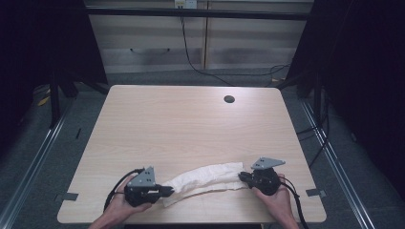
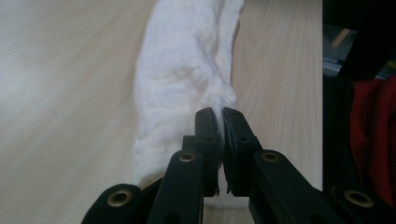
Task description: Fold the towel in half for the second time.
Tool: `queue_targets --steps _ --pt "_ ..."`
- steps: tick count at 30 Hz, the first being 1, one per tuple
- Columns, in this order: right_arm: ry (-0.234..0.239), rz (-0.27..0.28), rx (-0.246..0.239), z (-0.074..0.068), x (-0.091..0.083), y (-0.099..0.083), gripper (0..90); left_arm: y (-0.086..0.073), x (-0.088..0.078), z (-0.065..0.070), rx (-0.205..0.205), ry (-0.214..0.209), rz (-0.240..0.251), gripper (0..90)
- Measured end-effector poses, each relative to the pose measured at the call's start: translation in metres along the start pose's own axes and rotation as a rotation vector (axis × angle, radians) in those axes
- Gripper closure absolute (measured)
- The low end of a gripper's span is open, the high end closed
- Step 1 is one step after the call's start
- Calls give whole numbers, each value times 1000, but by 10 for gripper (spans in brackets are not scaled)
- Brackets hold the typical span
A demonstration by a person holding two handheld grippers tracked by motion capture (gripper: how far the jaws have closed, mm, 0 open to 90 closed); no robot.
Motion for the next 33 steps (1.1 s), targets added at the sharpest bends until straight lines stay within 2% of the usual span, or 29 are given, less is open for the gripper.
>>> queue_targets --steps 2,3,4,7,9,10,12,14,16,17,18,19,21,24,27,28,30,33 --pt "-8 -3 -3 1 -1 0 837 -5 4 1 -3 7 -25 856" --pt "-15 -2 -4 1 -3 0 834 -8 4 -1 7 30 -41 856" --pt "-19 9 -2 1 -5 0 831 -9 4 -3 -12 25 -34 858" --pt "-14 44 -15 2 -14 -2 833 -10 6 -2 -12 27 -35 858" --pt "-21 29 -11 5 -17 -7 837 -12 7 -3 -3 24 -29 858" --pt "-10 19 -4 5 -17 -10 842 -12 7 -3 -15 20 -28 858" --pt "-12 5 -17 1 -19 -14 838 -11 7 -3 -29 47 -38 857" --pt "19 8 -39 -6 -23 -16 809 -11 6 -3 -45 44 -41 847" --pt "70 30 -48 -13 -28 -18 809 -11 6 -4 -56 31 -45 804" --pt "82 35 -55 -16 -30 -19 797 -11 5 -4 -67 35 -41 779" --pt "85 34 -59 -18 -32 -21 779 -11 4 -5 -75 44 -39 715" --pt "88 31 -57 -18 -33 -23 767 -10 2 -7 -87 34 -34 672" --pt "119 48 -54 -19 -34 -26 712 -8 -3 -11 -124 18 8 627" --pt "184 104 -58 -24 -40 -22 680 -2 -14 -20 -174 26 74 558" --pt "197 162 -47 -24 -46 -16 663 3 -21 -27 -208 39 111 521" --pt "192 179 -36 -22 -47 -14 652 4 -22 -29 -216 51 113 511" --pt "141 195 -20 -15 -48 -9 617 4 -23 -35 -234 83 107 482" --pt "102 239 15 -6 -50 0 592 4 -25 -47 -259 137 100 425"
Point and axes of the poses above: each handheld gripper's, and its own axes: x roughly forward along the jaws, y roughly out of its top, z roughly to its right, the point moved 3 cm from there along x, roughly forward along the jaws, and after that the axes turned 11 degrees about y, right-handed, at the moved point
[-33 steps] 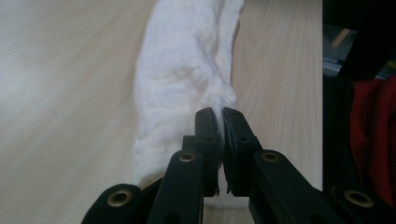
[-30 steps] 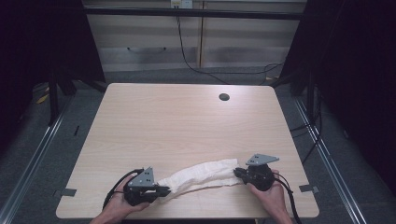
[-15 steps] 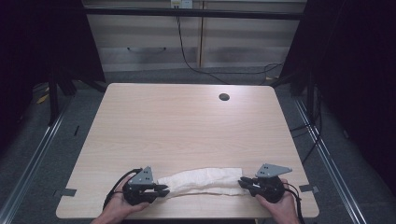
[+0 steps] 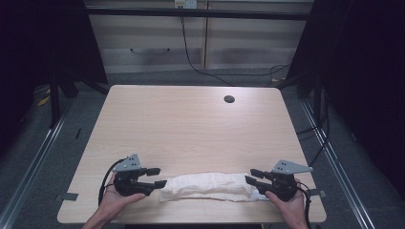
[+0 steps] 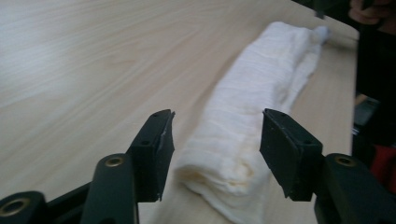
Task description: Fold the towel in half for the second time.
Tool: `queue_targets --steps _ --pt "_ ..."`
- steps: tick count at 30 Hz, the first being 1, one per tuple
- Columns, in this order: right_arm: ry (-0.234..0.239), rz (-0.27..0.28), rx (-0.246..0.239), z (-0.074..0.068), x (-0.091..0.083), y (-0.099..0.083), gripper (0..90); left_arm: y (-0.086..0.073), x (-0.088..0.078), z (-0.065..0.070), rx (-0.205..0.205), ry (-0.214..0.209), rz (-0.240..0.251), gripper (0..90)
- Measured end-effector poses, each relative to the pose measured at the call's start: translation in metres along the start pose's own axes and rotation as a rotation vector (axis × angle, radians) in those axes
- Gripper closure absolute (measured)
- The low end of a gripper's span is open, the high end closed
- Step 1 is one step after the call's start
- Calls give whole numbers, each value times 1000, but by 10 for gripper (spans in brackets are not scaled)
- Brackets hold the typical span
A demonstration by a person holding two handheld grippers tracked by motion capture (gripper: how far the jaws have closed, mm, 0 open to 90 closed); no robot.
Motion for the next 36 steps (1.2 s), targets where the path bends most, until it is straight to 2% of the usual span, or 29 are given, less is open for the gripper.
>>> queue_targets --steps 3,6,10,14,20,22,25,30,34,36 --pt "-38 31 0 6 2 12 552 5 -2 -10 -31 40 20 383" --pt "-67 57 -2 11 3 21 510 9 -5 -19 -55 90 19 348" --pt "-119 85 25 19 0 28 449 9 -14 -30 -94 143 32 292" --pt "-182 110 50 27 -8 29 389 5 -23 -42 -116 198 35 288" --pt "-283 115 105 42 -25 22 301 -5 -36 -61 -183 262 35 280" --pt "-318 113 118 47 -29 17 284 -9 -39 -66 -185 294 26 264" --pt "-346 113 139 54 -34 5 286 -17 -41 -72 -222 329 27 259" --pt "-397 98 161 65 -39 -8 268 -27 -46 -82 -235 391 25 255" --pt "-421 97 182 72 -41 -12 273 -37 -43 -88 -255 410 -12 254" --pt "-427 98 193 74 -42 -13 273 -39 -41 -87 -258 403 -20 254"
Point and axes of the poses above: each handheld gripper's, and its own axes: x roughly forward along the jaws, y roughly out of its top, z roughly to its right, the point moved 3 cm from there along x, roughly forward along the jaws, and after that the axes turned 11 degrees about y, right-handed, at the moved point
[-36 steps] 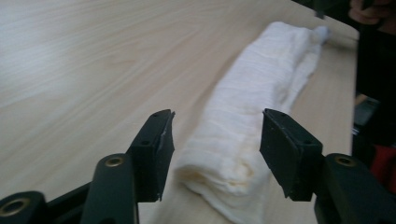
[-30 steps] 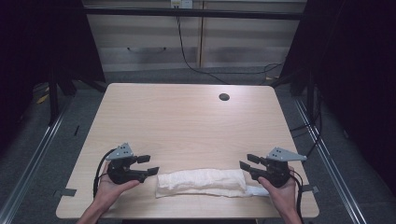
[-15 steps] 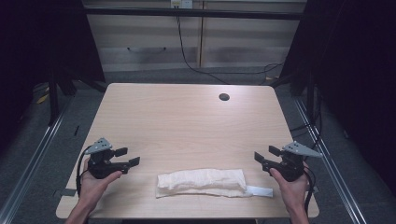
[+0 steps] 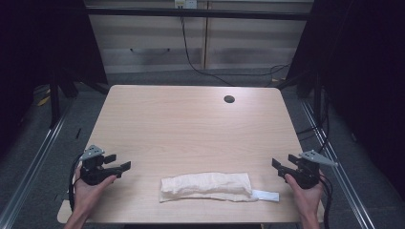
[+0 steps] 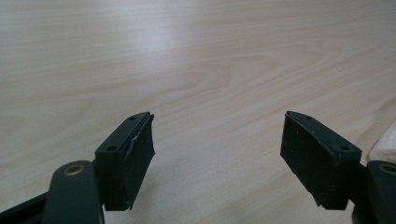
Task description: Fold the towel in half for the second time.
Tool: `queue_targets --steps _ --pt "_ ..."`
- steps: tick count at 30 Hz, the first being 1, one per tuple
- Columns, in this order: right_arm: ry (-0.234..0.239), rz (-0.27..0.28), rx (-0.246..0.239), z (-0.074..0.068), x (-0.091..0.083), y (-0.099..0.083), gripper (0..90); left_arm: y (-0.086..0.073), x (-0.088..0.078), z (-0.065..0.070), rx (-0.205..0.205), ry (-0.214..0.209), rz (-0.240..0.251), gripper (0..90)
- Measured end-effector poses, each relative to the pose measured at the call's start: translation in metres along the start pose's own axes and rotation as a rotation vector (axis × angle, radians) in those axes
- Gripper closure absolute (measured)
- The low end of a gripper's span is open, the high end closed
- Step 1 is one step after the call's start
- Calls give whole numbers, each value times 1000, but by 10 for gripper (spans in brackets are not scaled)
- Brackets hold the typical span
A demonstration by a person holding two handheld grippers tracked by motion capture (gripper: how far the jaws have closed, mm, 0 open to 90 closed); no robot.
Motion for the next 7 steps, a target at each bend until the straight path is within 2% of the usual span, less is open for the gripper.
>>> queue_targets --steps 2,4,7 --pt "-11 -1 2 2 0 -1 273 0 0 1 -6 -10 -4 254" --pt "2 9 22 3 1 -1 273 0 1 4 -21 -15 0 255" --pt "15 15 35 3 4 -2 268 -1 3 5 9 -14 -16 254"
Point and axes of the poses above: each handheld gripper's, and its own axes: x roughly forward along the jaws, y roughly out of its top, z roughly to its right, the point moved 3 cm from there along x, roughly forward along the jaws, and after that the axes turned 11 degrees about y, right-handed, at the moved point
